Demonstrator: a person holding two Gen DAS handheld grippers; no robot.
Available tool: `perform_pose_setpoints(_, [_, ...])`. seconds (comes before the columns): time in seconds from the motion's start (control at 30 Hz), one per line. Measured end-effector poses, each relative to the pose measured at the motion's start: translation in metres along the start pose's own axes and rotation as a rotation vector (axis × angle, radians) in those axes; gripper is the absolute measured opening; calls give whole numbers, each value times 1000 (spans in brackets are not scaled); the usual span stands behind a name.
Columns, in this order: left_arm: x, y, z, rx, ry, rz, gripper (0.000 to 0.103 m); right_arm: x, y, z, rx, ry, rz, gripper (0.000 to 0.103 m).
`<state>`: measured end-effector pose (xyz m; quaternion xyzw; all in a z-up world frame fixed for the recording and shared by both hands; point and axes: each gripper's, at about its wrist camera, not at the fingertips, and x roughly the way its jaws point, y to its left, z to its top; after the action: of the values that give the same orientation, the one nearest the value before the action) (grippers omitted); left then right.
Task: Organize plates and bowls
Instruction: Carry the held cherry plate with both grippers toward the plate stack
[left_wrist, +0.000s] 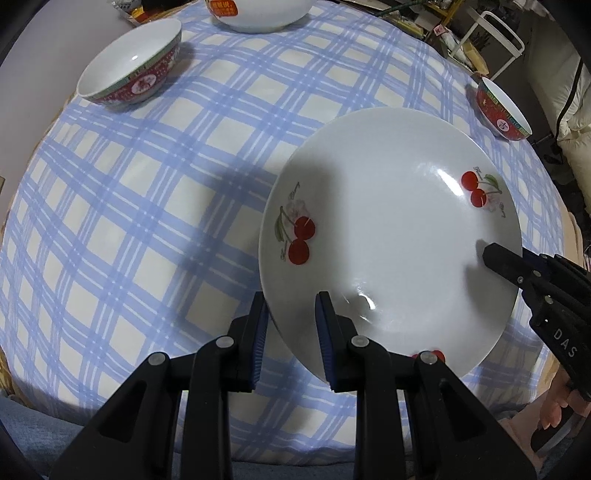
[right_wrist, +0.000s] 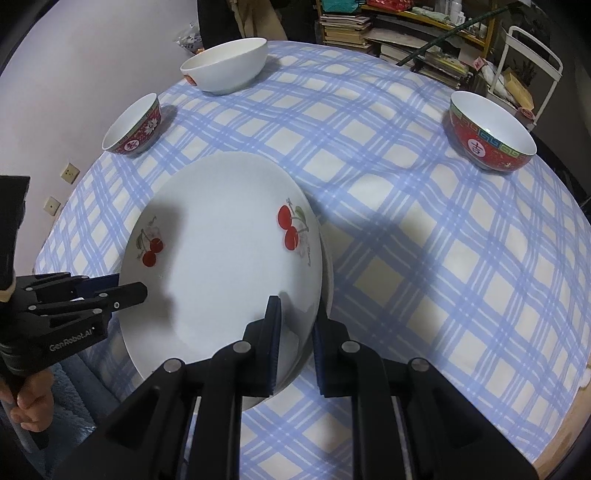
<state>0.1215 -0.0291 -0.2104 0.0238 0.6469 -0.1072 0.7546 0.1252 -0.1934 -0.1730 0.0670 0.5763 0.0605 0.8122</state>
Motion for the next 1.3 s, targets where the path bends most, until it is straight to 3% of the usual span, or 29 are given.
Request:
perform_pose_setpoints(0.23, [7,-2,-3,7,14,25,25,-2,-5,0,8,4,-47,17])
perform_pose_setpoints(0.93, [3,2,-6,-12,1,37,26,4,-5,2,13,24,-47,19])
perform_pose_setpoints(1.3, [-8,-1,-4,19,-45,83,28,-1,-8,10,15,-6,-34,21])
